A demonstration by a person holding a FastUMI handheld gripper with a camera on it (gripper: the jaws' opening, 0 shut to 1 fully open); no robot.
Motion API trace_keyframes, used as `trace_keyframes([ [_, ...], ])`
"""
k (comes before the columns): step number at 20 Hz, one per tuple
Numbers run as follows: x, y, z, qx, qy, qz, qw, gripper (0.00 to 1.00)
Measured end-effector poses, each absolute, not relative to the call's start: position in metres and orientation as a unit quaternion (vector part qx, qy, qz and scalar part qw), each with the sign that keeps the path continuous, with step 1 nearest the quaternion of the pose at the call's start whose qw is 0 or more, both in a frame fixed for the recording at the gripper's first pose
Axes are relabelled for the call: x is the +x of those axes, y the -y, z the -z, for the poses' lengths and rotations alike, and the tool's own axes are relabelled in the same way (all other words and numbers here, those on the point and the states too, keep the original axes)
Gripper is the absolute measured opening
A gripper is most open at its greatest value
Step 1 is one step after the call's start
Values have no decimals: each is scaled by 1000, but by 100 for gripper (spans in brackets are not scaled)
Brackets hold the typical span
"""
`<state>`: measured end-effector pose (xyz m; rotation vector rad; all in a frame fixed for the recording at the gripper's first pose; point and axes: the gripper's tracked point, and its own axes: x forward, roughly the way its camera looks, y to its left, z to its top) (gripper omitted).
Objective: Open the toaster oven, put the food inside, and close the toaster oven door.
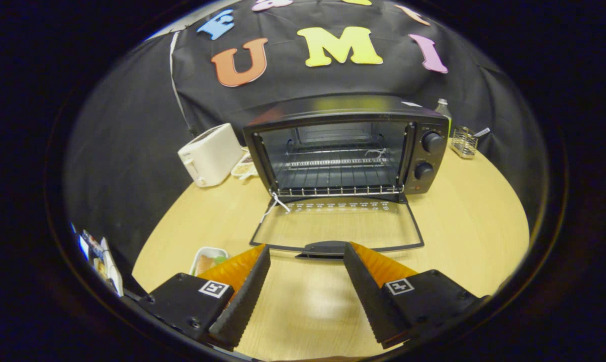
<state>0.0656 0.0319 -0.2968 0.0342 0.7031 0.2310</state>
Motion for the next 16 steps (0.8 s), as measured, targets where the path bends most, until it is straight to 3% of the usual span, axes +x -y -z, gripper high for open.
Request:
trace_keyframes([
  [10,1,-101,301,104,-485,-304,814,93],
  [16,-21,-117,324,129,-563,-329,747,83],
])
